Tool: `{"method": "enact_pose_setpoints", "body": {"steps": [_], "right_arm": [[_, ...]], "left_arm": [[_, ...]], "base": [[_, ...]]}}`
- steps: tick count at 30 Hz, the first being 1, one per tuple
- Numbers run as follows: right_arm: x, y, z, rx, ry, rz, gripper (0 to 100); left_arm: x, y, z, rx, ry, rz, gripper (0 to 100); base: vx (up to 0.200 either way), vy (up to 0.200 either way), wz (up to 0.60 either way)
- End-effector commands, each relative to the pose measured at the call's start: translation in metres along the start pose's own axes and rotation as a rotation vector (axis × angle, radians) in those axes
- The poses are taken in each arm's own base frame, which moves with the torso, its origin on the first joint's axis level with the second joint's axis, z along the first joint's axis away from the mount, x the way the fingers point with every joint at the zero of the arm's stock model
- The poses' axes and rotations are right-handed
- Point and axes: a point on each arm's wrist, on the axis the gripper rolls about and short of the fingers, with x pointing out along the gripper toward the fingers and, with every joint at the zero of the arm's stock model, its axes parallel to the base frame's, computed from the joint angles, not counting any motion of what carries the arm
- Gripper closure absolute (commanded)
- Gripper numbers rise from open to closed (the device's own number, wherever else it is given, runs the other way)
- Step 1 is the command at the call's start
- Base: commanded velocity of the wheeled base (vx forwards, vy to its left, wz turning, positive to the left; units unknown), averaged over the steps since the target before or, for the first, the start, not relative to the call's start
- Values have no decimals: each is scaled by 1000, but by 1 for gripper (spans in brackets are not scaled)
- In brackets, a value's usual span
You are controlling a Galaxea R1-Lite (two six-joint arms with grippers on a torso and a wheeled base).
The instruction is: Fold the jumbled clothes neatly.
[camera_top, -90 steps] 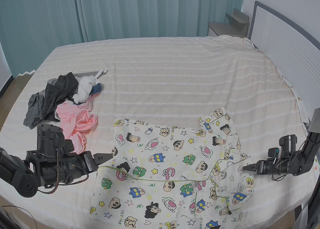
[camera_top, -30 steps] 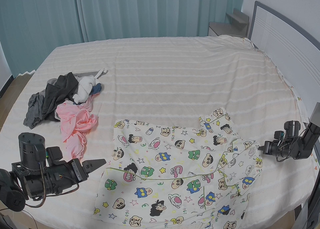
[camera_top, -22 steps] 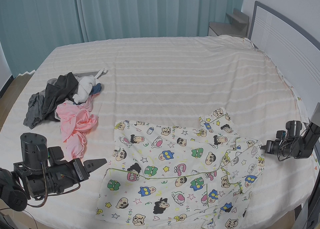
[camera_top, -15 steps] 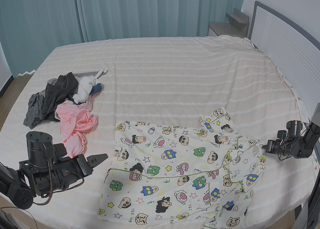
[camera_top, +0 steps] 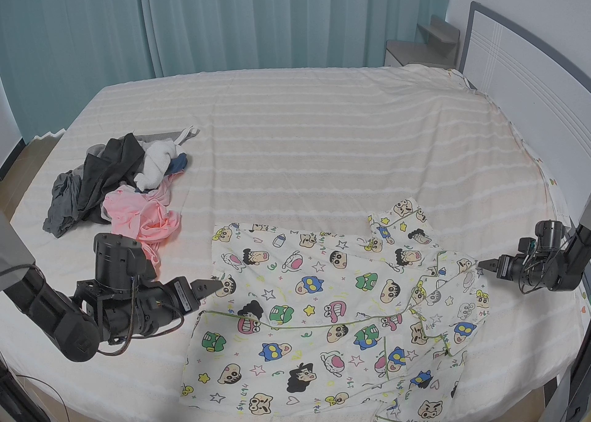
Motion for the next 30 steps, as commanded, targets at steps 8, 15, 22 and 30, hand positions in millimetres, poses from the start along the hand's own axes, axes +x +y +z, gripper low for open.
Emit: {"method": "enact_pose_setpoints", "body": {"steps": [8,15,22,30], "right_arm": [[-95,31,-23,2,6,135,0],[-116,40,-59,-41,106,170,0],[-124,42,-83,-42,189,201,0],[-123,44,-102,-83,273,231,0]], "left_arm": [[-44,8,-47,10,185,-24,0],[-50,0,-62,15,215,-33,0],[-51,-2,-69,-9,235,-26,0],[-55,1,-72,-34,240,-19,0]], "base": [[0,0,0],[-29,0,0],[-200,0,0],[-200,0,0]]}}
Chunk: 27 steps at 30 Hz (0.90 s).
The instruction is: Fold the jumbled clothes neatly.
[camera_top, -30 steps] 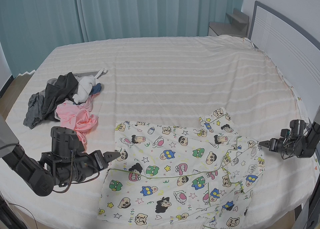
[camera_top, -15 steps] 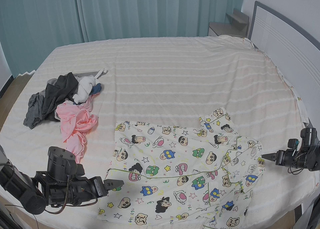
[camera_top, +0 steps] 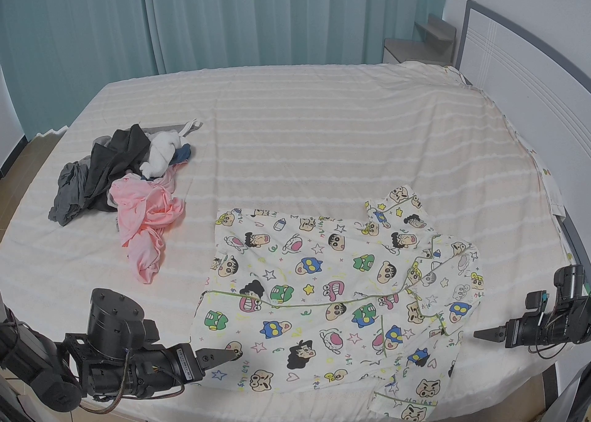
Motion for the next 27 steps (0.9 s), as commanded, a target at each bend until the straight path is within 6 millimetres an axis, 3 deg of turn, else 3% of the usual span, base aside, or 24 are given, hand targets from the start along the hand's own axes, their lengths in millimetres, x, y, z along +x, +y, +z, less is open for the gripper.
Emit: {"method": "enact_pose_setpoints", "body": {"steps": [1,8,12,20,27], "right_arm": [[5,2,-12,-13,63,17,0],[18,11,-12,-79,103,66,0],[35,21,-18,-106,184,119,0],[80,42,0,-75,179,148,0],[107,38,7,-44,148,79,0]], "left_arm": [[-3,2,-3,0,1,-2,0],[-19,1,-3,1,-47,-41,0],[-27,1,-4,2,-70,-64,0],[-30,4,-7,-3,-65,-60,0],[-30,5,-8,-3,-63,-56,0]], "base": [[-200,0,0],[-200,0,0],[0,0,0],[0,0,0],[0,0,0]]}}
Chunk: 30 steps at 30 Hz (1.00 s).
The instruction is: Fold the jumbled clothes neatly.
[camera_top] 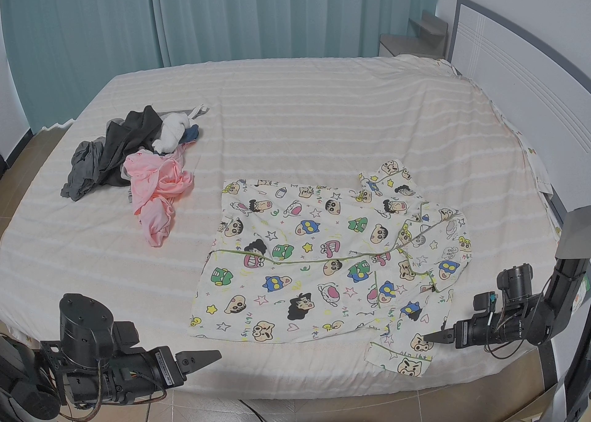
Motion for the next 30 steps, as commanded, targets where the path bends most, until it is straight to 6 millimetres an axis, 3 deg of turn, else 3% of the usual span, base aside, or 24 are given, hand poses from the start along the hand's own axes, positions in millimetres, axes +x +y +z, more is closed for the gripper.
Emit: {"method": "enact_pose_setpoints", "body": {"steps": [1,18,25,26,30], "right_arm": [[23,-7,-3,16,38,-17,0],[33,-5,2,-6,20,-13,0],[40,6,0,8,34,-16,0],[40,6,0,9,35,-21,100],[39,6,-2,15,36,-47,100]], "left_arm": [[-1,0,0,0,0,-3,0],[-1,1,-1,1,-1,-1,0],[-1,1,-1,1,-1,-1,0],[-1,1,-1,1,-1,-1,0],[-1,1,-1,1,-1,-1,0]], "base": [[0,0,0],[0,0,0],[0,0,0],[0,0,0],[0,0,0]]}}
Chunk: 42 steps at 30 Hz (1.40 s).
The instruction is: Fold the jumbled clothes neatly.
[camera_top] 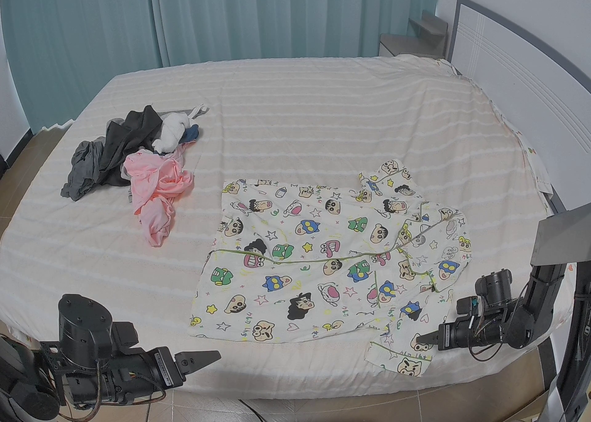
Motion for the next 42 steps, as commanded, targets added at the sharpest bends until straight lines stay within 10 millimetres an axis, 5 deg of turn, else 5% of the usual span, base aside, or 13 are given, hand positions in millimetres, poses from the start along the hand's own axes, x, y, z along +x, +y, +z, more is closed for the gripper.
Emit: {"method": "enact_pose_setpoints", "body": {"steps": [1,22,33,34,42], "right_arm": [[-1,0,-2,5,7,-4,100],[-33,-27,-26,2,55,-88,100],[-32,-22,-23,-18,45,-71,100],[-32,-22,-23,-20,39,-70,0],[-36,-19,-18,-32,-5,-59,0]], "left_arm": [[0,0,0,0,0,0,0],[2,0,-1,0,7,7,0],[2,0,-1,2,8,6,0],[2,0,-1,1,7,7,0],[2,0,-1,2,8,6,0]], "base": [[0,0,0],[0,0,0],[0,0,0],[0,0,0],[0,0,0]]}}
